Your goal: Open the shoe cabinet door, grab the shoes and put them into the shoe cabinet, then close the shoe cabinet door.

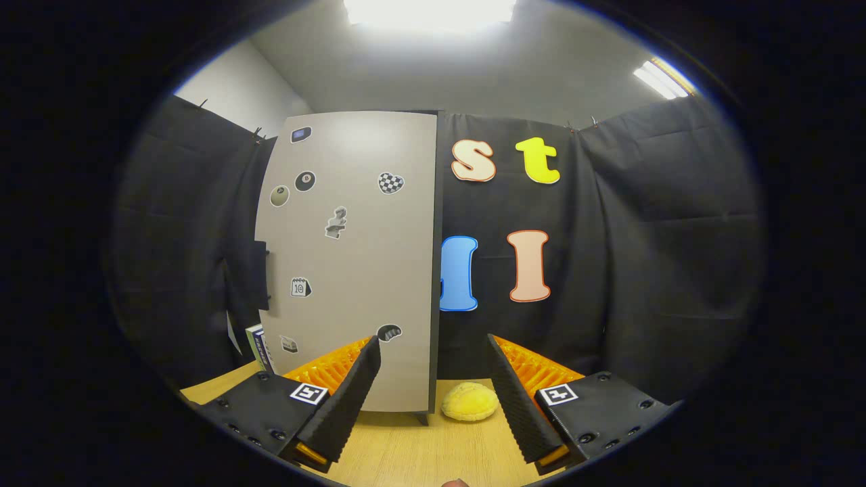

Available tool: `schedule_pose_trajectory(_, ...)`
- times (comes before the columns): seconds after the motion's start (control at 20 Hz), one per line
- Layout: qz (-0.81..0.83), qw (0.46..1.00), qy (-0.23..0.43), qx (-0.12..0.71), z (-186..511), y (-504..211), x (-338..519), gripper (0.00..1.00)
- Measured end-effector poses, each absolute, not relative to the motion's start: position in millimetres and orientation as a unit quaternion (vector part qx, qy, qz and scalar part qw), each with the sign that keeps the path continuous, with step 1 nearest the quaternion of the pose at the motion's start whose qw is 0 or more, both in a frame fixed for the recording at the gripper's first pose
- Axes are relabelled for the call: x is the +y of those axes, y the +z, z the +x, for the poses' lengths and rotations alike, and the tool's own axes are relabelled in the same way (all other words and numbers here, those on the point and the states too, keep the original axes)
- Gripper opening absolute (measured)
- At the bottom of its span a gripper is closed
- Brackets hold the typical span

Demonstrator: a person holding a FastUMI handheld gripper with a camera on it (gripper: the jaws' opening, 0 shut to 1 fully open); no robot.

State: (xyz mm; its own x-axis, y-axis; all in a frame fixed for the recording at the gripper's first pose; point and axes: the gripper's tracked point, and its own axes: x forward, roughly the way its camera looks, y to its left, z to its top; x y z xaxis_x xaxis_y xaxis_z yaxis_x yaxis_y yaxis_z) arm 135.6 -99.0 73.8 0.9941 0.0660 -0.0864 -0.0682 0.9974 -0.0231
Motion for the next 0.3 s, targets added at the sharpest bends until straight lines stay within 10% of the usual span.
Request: schedule_pose_trajectory(0.3,-0.013,0.998,0.035,0.041,137.0,74.3,-98.4,0.97)
